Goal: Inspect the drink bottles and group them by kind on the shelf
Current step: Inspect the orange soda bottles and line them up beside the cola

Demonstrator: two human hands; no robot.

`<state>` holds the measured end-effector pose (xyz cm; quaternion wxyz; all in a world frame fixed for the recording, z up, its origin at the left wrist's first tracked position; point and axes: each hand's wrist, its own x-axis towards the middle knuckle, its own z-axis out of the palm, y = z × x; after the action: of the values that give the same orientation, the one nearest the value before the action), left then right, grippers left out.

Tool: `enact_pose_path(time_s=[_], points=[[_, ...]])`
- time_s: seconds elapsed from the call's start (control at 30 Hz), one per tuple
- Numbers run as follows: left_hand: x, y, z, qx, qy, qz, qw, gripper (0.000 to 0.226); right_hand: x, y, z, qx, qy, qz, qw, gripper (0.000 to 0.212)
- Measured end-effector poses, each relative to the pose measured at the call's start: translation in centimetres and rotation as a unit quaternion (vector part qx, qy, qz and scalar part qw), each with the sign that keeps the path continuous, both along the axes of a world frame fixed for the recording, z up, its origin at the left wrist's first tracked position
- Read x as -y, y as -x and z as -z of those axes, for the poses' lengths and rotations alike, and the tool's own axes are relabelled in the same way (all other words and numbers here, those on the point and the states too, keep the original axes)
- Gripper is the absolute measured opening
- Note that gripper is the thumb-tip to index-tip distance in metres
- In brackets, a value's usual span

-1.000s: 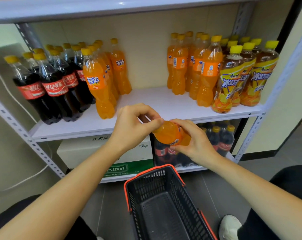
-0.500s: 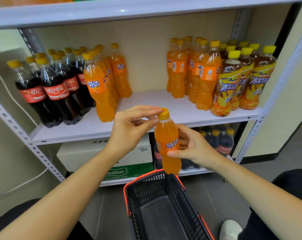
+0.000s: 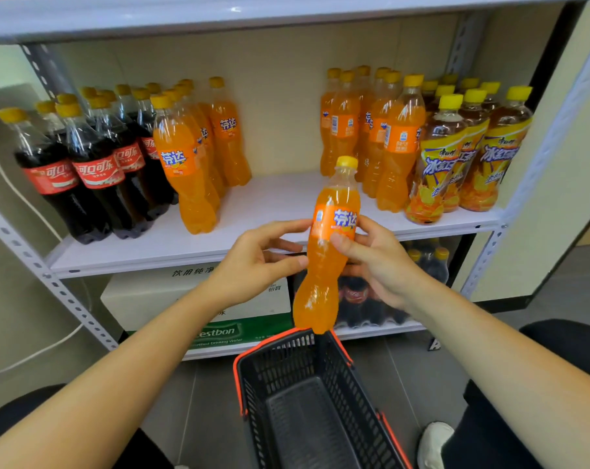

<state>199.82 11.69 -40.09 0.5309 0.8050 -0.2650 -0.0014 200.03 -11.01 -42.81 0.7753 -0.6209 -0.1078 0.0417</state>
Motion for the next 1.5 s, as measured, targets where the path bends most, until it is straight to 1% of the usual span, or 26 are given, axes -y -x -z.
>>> enact_pose_path(time_s=[0.13,0.2,0.27,0.33,0.4,0.5,0.57,0.67,0.73,0.8,0.9,1.0,1.1,1.17,1.27,1.4,1.43,1.5], points=[[-0.2,0.7,0.8,-0.039,-0.016,0.048,0.998,0.079,-0.1,-0.7,-1.3,-0.038,-0.018,0.039,0.998,0.066],[-0.1,1.1,1.1,-0.039,-0.016,0.044,0.998,0.081,-0.1,-0.9,-1.7,-0.060,-0.027,0.051,0.997,0.068],[-0.2,1.3,1.2,-0.038,-0.014,0.036,0.999,0.083,-0.2,-1.1,-2.1,-0.078,-0.041,0.057,0.995,0.065],[-0.3,1.5,1.2,-0.035,0.003,0.030,0.999,0.077,-0.1,-1.2,-2.3,-0.090,-0.057,0.047,0.993,0.060],[-0.3,1.7,0.9,-0.036,0.047,0.021,0.998,0.064,0.0,-1.1,-2.5,-0.096,-0.068,0.018,0.993,0.058],[0.2,2.1,0.3,-0.053,0.127,0.011,0.990,0.051,-0.1,-0.9,-2.7,-0.103,-0.063,-0.026,0.992,0.062],[0.5,2.3,-0.2,-0.052,0.146,0.001,0.988,0.047,-0.4,-0.7,-2.9,-0.112,-0.066,-0.034,0.991,0.063],[0.8,2.3,-0.7,-0.047,0.166,-0.011,0.985,0.046,-0.9,-0.5,-3.1,-0.130,-0.100,-0.019,0.986,0.055],[0.8,2.2,-1.0,-0.041,0.172,-0.009,0.984,0.053,-1.2,-0.6,-3.2,-0.144,-0.124,-0.007,0.982,0.050],[0.7,2.2,-1.2,-0.028,0.161,-0.009,0.986,0.060,-1.4,-0.7,-3.4,-0.153,-0.138,0.002,0.978,0.052],[0.3,1.9,-1.3,-0.005,0.145,-0.008,0.989,0.063,-1.8,-0.7,-3.4,-0.161,-0.155,0.003,0.975,0.064],[-0.3,1.8,-1.5,-0.002,0.145,0.010,0.989,0.058,-2.1,-0.8,-3.2,-0.173,-0.179,-0.002,0.968,0.068],[-0.7,1.8,-1.7,-0.014,0.156,0.031,0.987,0.043,-2.1,-1.0,-3.0,-0.181,-0.196,-0.016,0.964,0.068],[-1.0,1.8,-1.8,-0.012,0.155,0.029,0.987,0.035,-2.1,-1.1,-2.8,-0.178,-0.190,-0.027,0.965,0.066],[-1.4,1.9,-1.9,-0.021,0.155,0.029,0.987,0.031,-2.1,-1.1,-2.7,-0.159,-0.166,-0.036,0.973,0.064],[-1.6,1.5,-1.4,-0.080,0.142,0.017,0.986,0.023,-2.0,-1.3,-2.7,-0.097,-0.089,-0.013,0.991,0.067],[-1.6,1.3,-1.1,-0.089,0.132,0.013,0.987,0.026,-2.1,-1.3,-2.6,-0.082,-0.069,-0.004,0.994,0.069],[-1.4,1.0,-0.5,-0.103,0.107,0.003,0.989,0.045,-2.4,-1.4,-2.5,-0.055,-0.039,0.016,0.998,0.075]])
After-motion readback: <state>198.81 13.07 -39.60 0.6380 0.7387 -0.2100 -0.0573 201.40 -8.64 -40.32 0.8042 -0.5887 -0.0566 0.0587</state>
